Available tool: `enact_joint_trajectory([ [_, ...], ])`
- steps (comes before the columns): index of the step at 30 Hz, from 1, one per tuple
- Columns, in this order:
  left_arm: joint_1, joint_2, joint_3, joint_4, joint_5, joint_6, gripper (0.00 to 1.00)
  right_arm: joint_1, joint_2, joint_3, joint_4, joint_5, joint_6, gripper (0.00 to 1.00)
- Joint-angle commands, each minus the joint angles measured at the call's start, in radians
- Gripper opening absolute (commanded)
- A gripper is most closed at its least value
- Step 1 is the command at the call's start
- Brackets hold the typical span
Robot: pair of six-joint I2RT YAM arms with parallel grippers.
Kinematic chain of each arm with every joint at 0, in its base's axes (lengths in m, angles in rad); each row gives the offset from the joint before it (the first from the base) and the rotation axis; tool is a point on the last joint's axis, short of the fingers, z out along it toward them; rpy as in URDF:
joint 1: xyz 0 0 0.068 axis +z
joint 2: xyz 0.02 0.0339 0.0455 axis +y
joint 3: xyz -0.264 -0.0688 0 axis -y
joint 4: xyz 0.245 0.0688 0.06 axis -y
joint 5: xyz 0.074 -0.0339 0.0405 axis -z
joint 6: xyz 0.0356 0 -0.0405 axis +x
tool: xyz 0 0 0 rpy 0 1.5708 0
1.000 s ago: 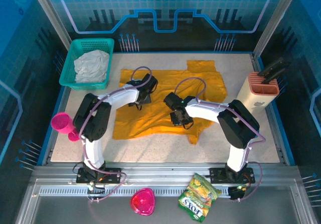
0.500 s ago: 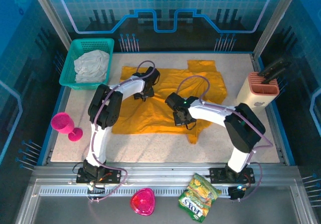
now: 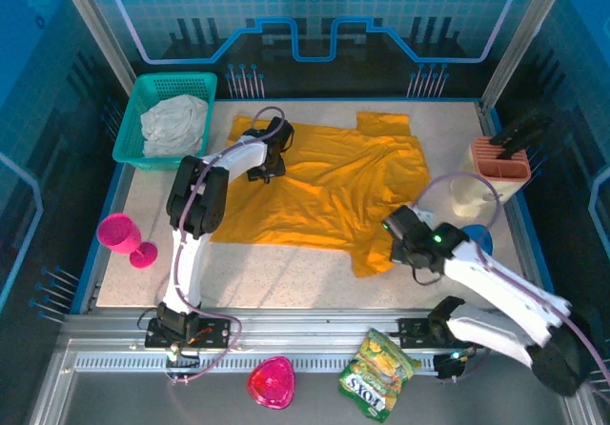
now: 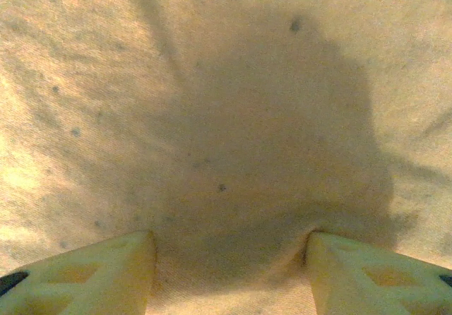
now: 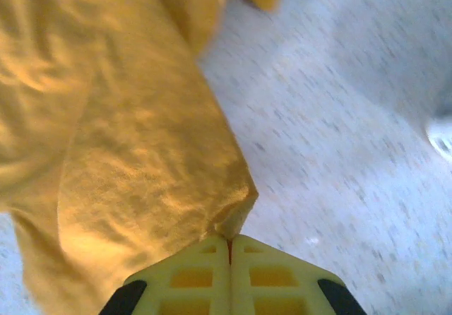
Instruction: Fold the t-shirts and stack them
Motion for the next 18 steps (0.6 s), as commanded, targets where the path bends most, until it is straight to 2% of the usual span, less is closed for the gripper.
enact_joint_trajectory([
  [1, 0.033, 0.024, -0.026, -0.054, 0.005, 0.022, 0.59, -0.01, -0.178, -0.105, -0.155, -0.027, 0.208, 0.0],
  [3, 0.042, 0.02, -0.029, -0.053, 0.004, 0.024, 0.59, -0.021, -0.264, -0.169, -0.15, -0.068, 0.249, 0.0],
  [5, 0.049, 0.017, -0.032, -0.051, 0.004, 0.029, 0.59, -0.033, -0.286, -0.198, -0.121, -0.11, 0.252, 0.0],
  [11, 0.054, -0.006, -0.044, -0.055, -0.03, 0.047, 0.59, -0.04, -0.123, -0.156, -0.057, -0.158, 0.201, 0.02],
  [15, 0.054, -0.05, -0.08, -0.038, -0.019, 0.059, 0.6, -0.041, -0.048, -0.081, -0.047, -0.162, 0.127, 0.43],
  [18, 0.045, -0.102, -0.101, -0.039, -0.017, 0.063, 0.61, -0.066, -0.025, -0.01, -0.052, -0.136, 0.05, 0.56],
])
